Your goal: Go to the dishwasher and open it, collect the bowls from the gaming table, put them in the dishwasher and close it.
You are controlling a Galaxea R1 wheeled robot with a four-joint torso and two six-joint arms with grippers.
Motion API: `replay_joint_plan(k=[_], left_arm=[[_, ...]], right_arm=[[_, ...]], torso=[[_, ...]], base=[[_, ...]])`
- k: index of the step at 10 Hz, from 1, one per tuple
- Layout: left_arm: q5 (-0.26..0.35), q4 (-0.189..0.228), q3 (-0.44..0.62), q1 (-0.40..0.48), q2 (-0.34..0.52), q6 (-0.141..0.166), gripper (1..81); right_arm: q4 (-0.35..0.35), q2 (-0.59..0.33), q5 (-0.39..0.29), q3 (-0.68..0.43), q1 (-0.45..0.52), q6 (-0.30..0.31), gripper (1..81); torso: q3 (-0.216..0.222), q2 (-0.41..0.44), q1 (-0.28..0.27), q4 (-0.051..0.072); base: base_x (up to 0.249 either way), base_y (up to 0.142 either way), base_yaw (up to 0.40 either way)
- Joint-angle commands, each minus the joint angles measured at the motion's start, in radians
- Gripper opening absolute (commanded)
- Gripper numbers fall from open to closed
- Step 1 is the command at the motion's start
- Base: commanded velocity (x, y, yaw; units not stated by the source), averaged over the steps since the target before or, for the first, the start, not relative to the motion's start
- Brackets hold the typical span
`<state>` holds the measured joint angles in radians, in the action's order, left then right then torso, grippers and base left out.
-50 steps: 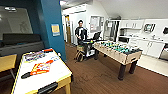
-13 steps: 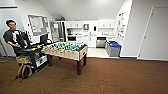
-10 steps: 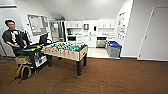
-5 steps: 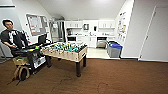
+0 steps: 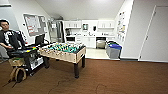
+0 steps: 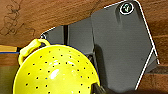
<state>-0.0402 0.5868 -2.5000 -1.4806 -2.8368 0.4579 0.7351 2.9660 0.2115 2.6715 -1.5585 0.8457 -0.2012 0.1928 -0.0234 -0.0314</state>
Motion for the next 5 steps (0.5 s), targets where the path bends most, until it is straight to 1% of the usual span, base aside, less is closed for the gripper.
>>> replay_joint_plan(k=[1,5], left_arm=[[0.039,-0.005,0.006,0.052,0.016,-0.001,1.0],[0.039,-0.004,0.006,0.052,0.016,0.001,1.0]], right_arm=[[0.012,-0.005,-0.026,-0.003,0.05,-0.002,1.0],[0.012,-0.006,-0.027,-0.001,0.056,-0.002,1.0]], torso=[[0.0,0.0,0.0,0.0],[0.0,0.0,0.0,0.0]], base=[[0.111,-0.097,0.0],[0.111,-0.096,0.0]])
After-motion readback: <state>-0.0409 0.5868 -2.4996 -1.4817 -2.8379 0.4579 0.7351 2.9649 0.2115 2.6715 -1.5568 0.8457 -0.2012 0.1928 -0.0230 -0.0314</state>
